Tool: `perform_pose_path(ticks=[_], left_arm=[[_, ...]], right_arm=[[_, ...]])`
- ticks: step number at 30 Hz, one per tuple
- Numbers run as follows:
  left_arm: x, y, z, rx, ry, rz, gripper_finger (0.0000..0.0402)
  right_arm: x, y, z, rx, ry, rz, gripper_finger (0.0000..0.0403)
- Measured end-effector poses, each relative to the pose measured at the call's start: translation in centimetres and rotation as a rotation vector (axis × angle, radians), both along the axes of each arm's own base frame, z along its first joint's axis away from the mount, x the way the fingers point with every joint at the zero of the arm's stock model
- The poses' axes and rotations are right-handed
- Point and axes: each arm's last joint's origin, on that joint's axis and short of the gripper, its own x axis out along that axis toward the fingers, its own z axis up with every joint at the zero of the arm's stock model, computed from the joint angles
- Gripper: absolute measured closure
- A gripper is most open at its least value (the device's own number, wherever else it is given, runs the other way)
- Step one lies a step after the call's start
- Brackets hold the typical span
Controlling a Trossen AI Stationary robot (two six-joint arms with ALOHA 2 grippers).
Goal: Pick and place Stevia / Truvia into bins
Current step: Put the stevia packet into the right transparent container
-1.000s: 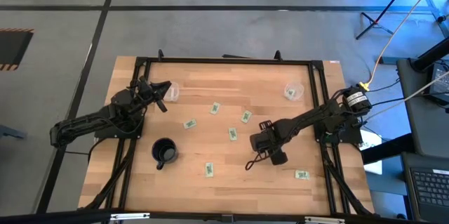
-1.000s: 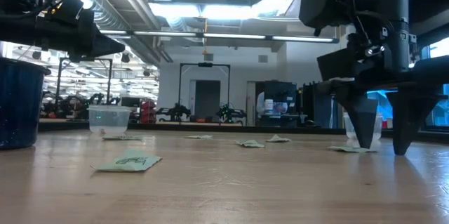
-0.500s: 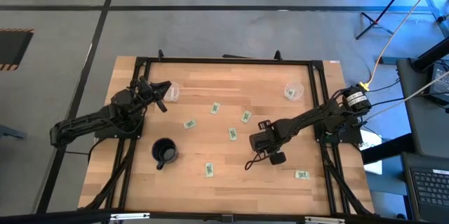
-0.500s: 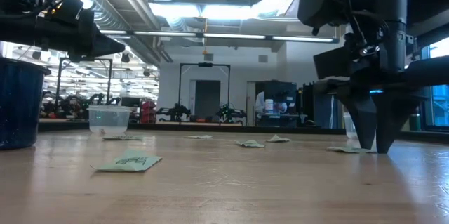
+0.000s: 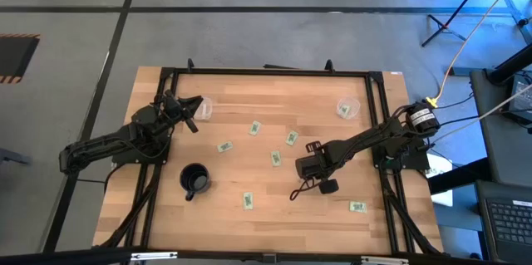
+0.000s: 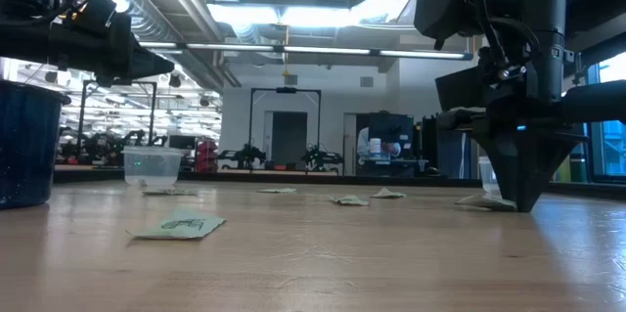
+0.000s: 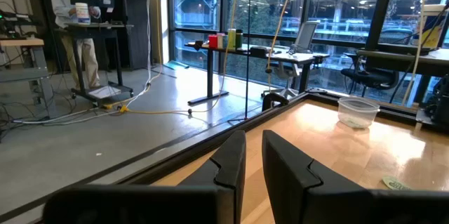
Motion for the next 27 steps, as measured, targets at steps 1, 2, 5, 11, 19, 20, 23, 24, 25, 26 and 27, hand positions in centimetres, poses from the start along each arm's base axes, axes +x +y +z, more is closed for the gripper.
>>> perform_pose_path(ticks=[1,2,5,11,19,20,23,24,25,26,27], left_arm=[[0.0,0.0,0.0,0.000,0.000,0.000,0.0359],[0.0,0.0,0.0,0.000,0.000,0.000,0.0359],[0.0,0.0,0.0,0.000,0.000,0.000,0.0359],[0.0,0.0,0.0,0.000,0.000,0.000,0.0359],[0.0,0.0,0.0,0.000,0.000,0.000,0.0359],[0.0,0.0,0.0,0.000,0.000,0.000,0.0359],[0.0,0.0,0.0,0.000,0.000,0.000,0.0359],[0.0,0.0,0.0,0.000,0.000,0.000,0.0359],[0.0,0.0,0.0,0.000,0.000,0.000,0.0359],[0.0,0.0,0.0,0.000,0.000,0.000,0.0359],[0.0,0.0,0.0,0.000,0.000,0.000,0.0359]], right_arm=[[0.0,0.0,0.0,0.000,0.000,-0.001,0.0351],[0.0,0.0,0.0,0.001,0.000,-0.003,0.0353],[0.0,0.0,0.0,0.000,0.003,-0.004,0.0356],[-0.1,0.0,0.1,0.001,0.010,-0.007,0.0358],[-0.6,-0.2,1.7,0.016,-0.035,-0.034,0.0358],[-0.7,-0.2,2.1,0.018,-0.042,-0.034,0.0358],[-1.4,-0.7,3.6,0.025,-0.065,-0.072,0.0358],[-1.7,-1.0,4.2,0.027,-0.069,-0.099,0.0358],[-2.0,-1.4,4.8,0.029,-0.075,-0.125,0.0358],[-2.4,-1.9,5.5,0.028,-0.077,-0.161,0.0358],[-2.8,-2.4,6.1,0.030,-0.084,-0.203,0.0358]])
